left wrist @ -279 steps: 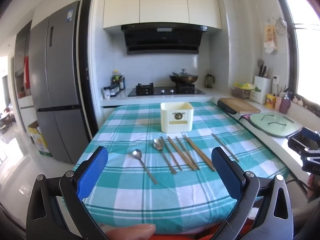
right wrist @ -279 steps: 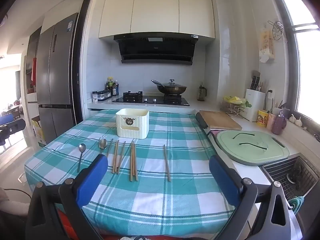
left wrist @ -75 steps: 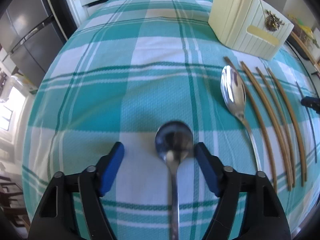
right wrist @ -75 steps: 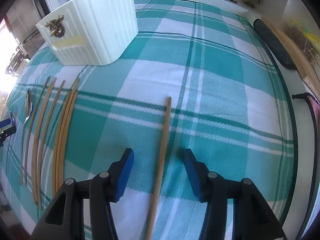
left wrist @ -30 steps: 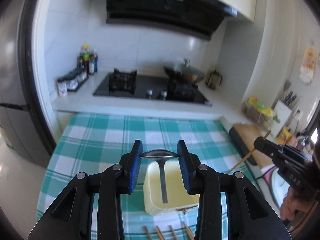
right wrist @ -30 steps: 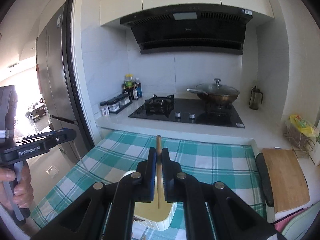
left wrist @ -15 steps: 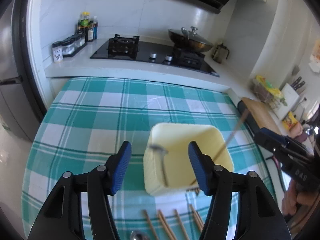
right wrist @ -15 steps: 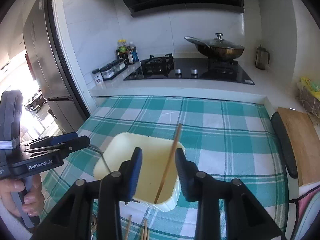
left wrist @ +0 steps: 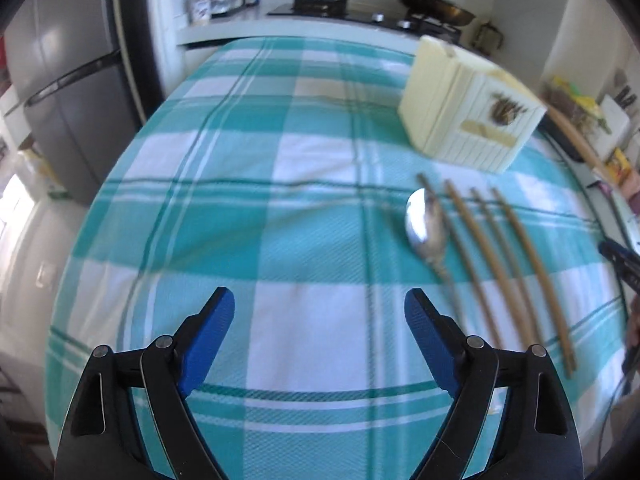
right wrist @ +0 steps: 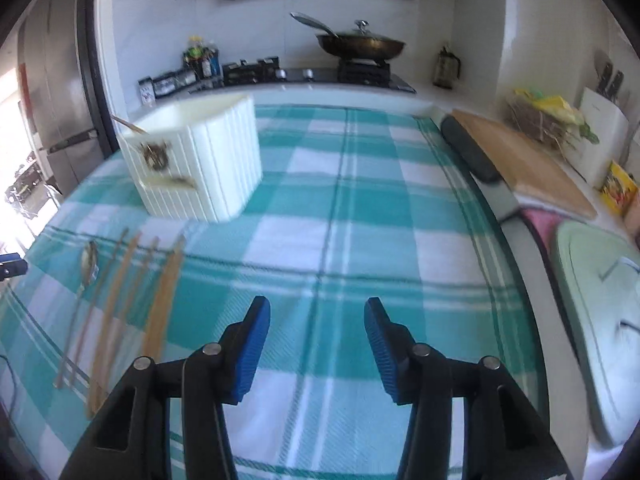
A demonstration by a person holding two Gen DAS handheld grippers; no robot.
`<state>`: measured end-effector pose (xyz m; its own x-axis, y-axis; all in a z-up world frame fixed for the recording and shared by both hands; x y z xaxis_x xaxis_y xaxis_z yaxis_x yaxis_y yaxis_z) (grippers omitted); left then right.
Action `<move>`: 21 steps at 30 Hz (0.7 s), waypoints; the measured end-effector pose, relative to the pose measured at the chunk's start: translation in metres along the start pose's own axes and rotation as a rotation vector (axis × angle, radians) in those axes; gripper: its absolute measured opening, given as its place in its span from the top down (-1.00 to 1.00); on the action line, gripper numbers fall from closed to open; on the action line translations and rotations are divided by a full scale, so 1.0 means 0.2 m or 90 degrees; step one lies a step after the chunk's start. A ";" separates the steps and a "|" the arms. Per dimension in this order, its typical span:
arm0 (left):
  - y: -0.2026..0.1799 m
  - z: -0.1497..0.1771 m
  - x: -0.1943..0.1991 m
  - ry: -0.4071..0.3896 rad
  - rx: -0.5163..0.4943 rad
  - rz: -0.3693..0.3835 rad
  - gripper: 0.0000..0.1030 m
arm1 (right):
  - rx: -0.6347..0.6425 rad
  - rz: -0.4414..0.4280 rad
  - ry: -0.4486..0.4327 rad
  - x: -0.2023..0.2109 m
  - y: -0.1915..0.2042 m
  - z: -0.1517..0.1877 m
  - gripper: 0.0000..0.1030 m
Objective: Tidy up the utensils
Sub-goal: 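Withdraw both open tools from the caddy back over the tablecloth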
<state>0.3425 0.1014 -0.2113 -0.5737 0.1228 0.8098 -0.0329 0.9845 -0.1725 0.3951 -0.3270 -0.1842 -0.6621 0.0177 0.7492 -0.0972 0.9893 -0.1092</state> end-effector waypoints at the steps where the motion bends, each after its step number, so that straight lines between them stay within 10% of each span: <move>1: 0.02 0.02 -0.03 -0.003 0.009 -0.009 -0.71 | -0.006 0.010 0.008 -0.02 -0.02 0.05 0.03; 12: 0.01 0.07 -0.20 -0.023 -0.009 -0.074 -0.82 | -0.041 0.030 0.046 -0.19 -0.09 0.21 0.01; 21: 0.05 0.06 -0.23 -0.016 0.011 -0.085 -0.99 | -0.049 0.033 0.068 -0.32 -0.09 0.14 -0.73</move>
<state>0.3593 0.1035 -0.2576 -0.5833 -0.0126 0.8122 -0.1241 0.9895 -0.0738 0.4185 -0.3500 -0.2476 -0.5814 0.0801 0.8096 -0.0048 0.9948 -0.1018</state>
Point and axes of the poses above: each gripper's, at about its wrist camera, not at the fingertips, and x roughly against the way its jaws point, y to its left, z to its underside, the point moved 4 cm from there along -x, roughly the way its jaws point, and after that the axes turned 5 degrees about z, right-handed, at the moved point
